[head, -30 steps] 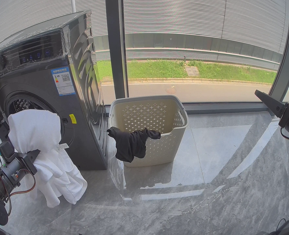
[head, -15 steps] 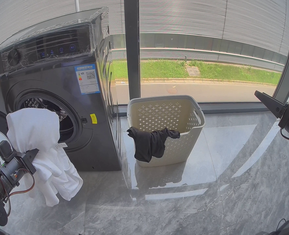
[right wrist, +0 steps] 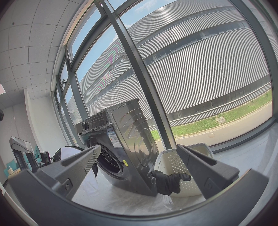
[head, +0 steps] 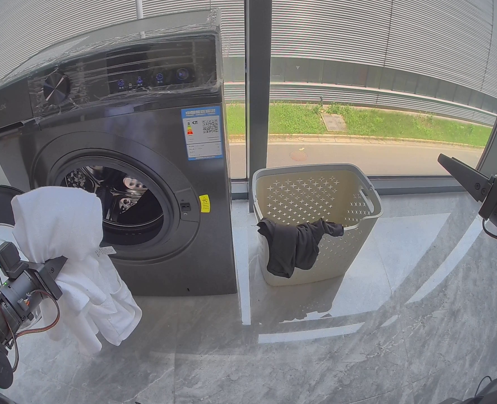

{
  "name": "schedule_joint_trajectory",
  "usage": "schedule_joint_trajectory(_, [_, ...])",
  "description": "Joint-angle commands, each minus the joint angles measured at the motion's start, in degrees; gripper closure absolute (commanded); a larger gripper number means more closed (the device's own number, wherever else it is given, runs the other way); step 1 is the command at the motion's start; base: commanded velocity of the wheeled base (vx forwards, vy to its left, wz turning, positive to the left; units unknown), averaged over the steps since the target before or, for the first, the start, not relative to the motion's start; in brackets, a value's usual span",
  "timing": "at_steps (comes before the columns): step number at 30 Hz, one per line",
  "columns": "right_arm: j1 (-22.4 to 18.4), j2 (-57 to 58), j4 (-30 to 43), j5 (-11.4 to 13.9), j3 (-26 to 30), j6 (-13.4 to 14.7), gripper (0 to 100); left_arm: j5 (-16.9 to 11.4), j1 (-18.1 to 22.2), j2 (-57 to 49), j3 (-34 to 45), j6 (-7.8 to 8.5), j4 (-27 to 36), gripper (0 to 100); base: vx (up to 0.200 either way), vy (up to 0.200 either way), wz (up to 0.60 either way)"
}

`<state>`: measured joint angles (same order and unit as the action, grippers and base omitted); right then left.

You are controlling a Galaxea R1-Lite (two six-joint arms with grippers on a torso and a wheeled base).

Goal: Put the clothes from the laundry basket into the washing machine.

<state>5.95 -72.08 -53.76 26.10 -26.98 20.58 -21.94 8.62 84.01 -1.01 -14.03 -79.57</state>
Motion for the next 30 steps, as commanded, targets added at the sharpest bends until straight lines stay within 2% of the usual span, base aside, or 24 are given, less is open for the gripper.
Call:
schedule_joint_trajectory(1, [0.03, -0.16, -0.03, 0.00, 0.00, -0.01, 0, 0.06, 0.08, 0.19, 1.01, -0.12, -0.06, 100, 0.000, 0.200, 0.00])
schedule_joint_trajectory(3, [0.03, -0.16, -0.03, 0.00, 0.00, -0.01, 0, -0.03, -0.01, 0.19, 1.01, -0.12, -0.06, 100, 0.000, 0.200, 0.00])
schedule_joint_trajectory(9, [0.03, -0.16, -0.03, 0.00, 0.00, 0.08, 0, -0.12, -0.01, 0.28, 1.01, -0.29, -0.06, 100, 0.000, 0.000, 0.00])
schedule_joint_trajectory(11, [0.03, -0.16, -0.03, 0.00, 0.00, 0.08, 0, -0.29, -0.01, 0.63, 1.01, -0.82, 0.20, 100, 0.000, 0.000, 0.00])
schedule_joint_trajectory(24, [0.03, -0.34, -0.03, 0.00, -0.18, 0.08, 0, -0.12, -0.01, -0.86, 1.01, -0.73, 0.55, 100, 0.000, 0.000, 0.00])
schedule_joint_trajectory(30, [0.03, -0.25, -0.03, 0.00, -0.09, 0.08, 0, -0.29, -0.36, -0.95, 1.01, 0.76, 2.58, 100, 0.000, 0.000, 0.00])
